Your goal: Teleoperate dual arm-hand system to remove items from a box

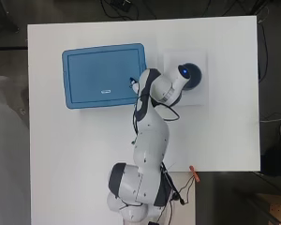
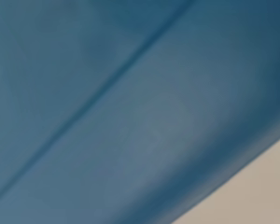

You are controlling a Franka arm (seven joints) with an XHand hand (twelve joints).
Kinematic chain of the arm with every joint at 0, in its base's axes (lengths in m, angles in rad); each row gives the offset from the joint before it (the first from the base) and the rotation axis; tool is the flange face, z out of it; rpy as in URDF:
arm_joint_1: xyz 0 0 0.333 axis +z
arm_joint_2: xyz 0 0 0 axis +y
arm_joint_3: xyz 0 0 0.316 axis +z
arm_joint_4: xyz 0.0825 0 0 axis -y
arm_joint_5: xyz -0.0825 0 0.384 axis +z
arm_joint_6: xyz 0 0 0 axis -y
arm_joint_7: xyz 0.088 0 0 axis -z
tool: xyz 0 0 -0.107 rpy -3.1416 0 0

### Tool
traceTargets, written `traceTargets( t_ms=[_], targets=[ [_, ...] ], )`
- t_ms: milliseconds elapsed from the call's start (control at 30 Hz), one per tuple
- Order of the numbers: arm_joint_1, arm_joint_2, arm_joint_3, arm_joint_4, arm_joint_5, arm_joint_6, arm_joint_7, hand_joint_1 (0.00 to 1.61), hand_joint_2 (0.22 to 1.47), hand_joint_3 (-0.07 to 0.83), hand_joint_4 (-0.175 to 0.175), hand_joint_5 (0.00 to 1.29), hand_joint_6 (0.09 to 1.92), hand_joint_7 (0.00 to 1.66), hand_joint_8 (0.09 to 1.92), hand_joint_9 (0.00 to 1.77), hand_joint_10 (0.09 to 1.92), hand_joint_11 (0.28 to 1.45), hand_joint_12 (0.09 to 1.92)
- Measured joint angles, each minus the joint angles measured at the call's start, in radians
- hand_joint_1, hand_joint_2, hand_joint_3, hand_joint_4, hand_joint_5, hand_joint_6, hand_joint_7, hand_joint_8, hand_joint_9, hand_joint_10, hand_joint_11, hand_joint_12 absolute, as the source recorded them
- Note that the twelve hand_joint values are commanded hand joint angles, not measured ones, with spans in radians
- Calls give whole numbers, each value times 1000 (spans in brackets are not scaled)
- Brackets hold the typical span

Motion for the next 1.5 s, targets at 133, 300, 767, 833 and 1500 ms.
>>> traceTargets(
  t_ms=[133,300,767,833,1500],
  targets=[
    [1,-14,3,-26,-1,18,19,1080,1224,-3,175,784,1920,1325,1920,1555,1920,1130,1758],
    [3,-28,16,-49,-30,15,63,1095,1224,-1,175,854,1920,1303,1920,1532,1920,1160,1741],
    [49,-80,148,95,-292,-48,191,1036,1208,-3,175,905,1744,1341,1920,1550,1920,1218,1745],
    [55,-91,172,136,-343,-52,218,983,1199,-3,175,846,1415,1345,1920,1557,1920,1219,1759],
    [114,100,230,633,-432,-521,298,1366,1117,0,-174,745,1296,995,846,1102,906,747,273]
  ],
)
